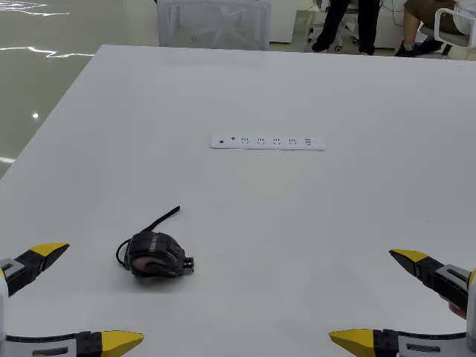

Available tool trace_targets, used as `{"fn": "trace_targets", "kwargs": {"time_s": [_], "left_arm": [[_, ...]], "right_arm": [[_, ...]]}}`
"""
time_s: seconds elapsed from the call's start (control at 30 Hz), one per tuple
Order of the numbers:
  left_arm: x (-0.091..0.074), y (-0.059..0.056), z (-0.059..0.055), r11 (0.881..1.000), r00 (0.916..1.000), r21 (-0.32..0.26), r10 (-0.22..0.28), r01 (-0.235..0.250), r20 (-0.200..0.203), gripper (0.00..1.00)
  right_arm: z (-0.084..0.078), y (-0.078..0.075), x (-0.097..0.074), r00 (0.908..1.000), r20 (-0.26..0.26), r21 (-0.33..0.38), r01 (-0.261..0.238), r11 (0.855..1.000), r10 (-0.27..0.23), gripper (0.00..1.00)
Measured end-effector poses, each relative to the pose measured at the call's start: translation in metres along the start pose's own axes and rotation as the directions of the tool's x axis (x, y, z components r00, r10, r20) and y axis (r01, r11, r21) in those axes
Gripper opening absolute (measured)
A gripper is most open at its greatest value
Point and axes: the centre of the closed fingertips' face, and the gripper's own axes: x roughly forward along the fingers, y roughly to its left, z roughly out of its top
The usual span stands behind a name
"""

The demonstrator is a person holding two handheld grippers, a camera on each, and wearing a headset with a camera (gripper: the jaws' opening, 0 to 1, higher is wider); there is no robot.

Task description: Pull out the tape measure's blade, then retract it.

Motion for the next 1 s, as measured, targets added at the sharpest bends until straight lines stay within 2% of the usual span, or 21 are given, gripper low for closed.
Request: {"fn": "trace_targets", "kwargs": {"time_s": [0.67,1.0], "left_arm": [[0.004,0.001,-0.002,1.000,0.9999,0.016,-0.009,0.009,-0.012,0.99],[0.007,0.006,-0.005,0.999,0.9992,0.026,-0.021,0.022,-0.033,0.97]], "right_arm": [[-0.001,0.000,0.003,0.9998,-0.005,-0.002,-0.018,1.000,0.018,0.96],[0.003,-0.001,0.011,0.9989,-0.009,-0.019,-0.046,0.999,0.046,0.96]]}}
